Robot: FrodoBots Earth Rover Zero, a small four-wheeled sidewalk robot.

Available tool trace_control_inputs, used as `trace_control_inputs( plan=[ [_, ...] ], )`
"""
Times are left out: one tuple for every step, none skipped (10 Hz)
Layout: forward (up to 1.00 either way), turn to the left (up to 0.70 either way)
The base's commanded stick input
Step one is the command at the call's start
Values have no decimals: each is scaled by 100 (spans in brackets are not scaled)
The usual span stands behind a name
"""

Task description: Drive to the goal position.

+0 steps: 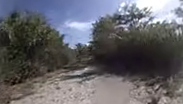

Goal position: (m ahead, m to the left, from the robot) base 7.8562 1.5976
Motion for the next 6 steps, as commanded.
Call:
trace_control_inputs(
  plan=[
    [85, 0],
    [85, 0],
    [85, 0],
    [85, 0],
    [85, 17],
    [85, 34]
  ],
)
